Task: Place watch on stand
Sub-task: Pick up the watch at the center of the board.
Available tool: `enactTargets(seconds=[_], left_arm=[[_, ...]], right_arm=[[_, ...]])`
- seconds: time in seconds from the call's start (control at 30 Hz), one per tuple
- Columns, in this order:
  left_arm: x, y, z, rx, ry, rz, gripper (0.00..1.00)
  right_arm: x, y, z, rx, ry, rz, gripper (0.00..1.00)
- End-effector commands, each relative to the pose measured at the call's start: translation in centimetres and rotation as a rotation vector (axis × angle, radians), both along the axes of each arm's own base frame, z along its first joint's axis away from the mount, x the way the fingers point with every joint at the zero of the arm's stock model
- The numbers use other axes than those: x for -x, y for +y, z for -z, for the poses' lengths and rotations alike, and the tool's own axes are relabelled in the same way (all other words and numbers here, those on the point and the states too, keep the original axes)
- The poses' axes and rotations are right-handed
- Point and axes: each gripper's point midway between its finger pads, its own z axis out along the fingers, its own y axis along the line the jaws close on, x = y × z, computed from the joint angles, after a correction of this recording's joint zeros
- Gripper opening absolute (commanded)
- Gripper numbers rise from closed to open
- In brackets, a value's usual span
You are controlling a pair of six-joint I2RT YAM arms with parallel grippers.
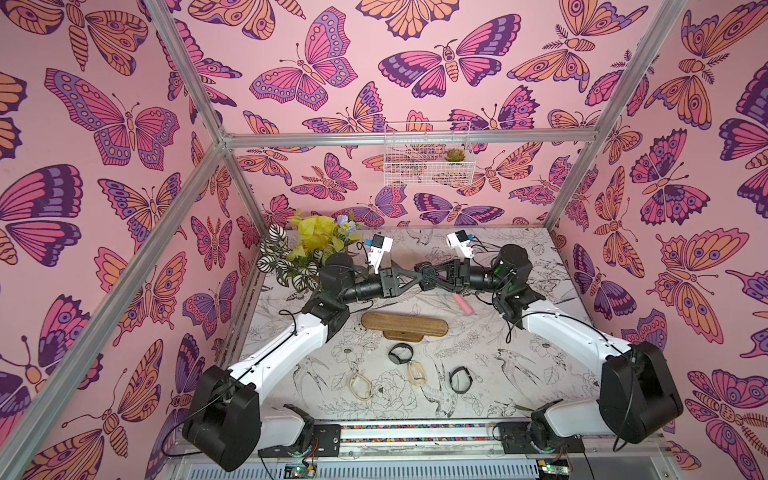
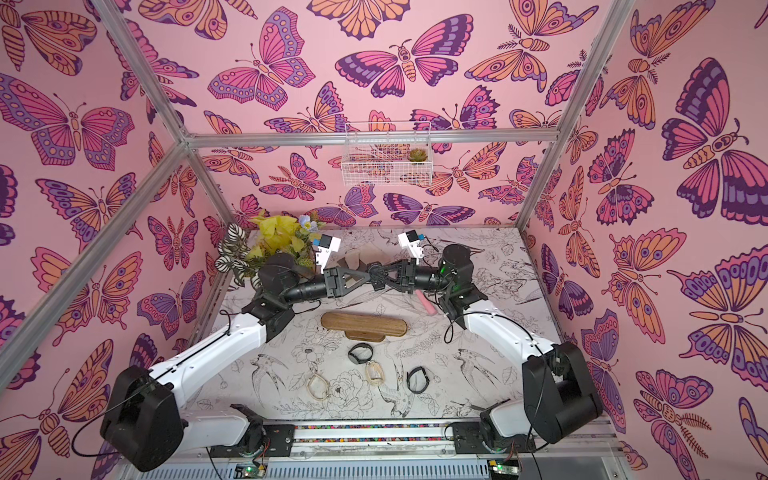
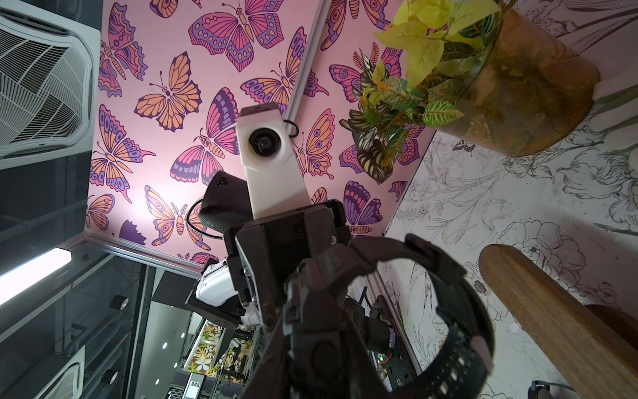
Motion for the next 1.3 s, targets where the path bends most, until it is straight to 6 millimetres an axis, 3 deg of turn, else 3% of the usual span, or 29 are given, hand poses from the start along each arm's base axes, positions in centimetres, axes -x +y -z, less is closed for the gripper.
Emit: enactTargets(seconds=[0.0,0.2,0.37,0.47,0.67,0.9,1.27], left_arm=[[0.0,-0.1,0.0,-0.008,-0.029,-0.007,0.26],[-0.2,-0.1,0.3,-0.022,-0.025,-0.013,0.24],[-0.1,-0.1,0.1,-0.021,-0.030,-0.010,0.23],[0.1,0.1,0.1,-0.021,-0.032,-0.011,0.22],[0.2,0.4,0.1,-0.030,-0.036,-0.024,0.22],[0.1,0.3,0.3,-0.034,-0.027,-0.021,0.24],[-0.1,0.6,0.8,-0.040,-0.019,-0.042,0.22]], right_arm=[[0.2,0.3,-0.9,-0.020,-0.034,-0.008,0.26],[0.4,0.2,-1.1,-0.022,-0.042,-0.014,0.30],[0.6,0.2,-1.4,-0.021,-0.049,-0.021,0.44],[0.9,0.2,-1.4,-0.007,-0.057,-0.029,0.46],[1.2,0.0,-1.6,0.018,-0.076,-0.030,0.46],[1.4,-0.2,-1.6,0.019,-0.077,-0.026,0.33],[1.7,-0.6,-1.6,0.030,-0.076,-0.033,0.39]])
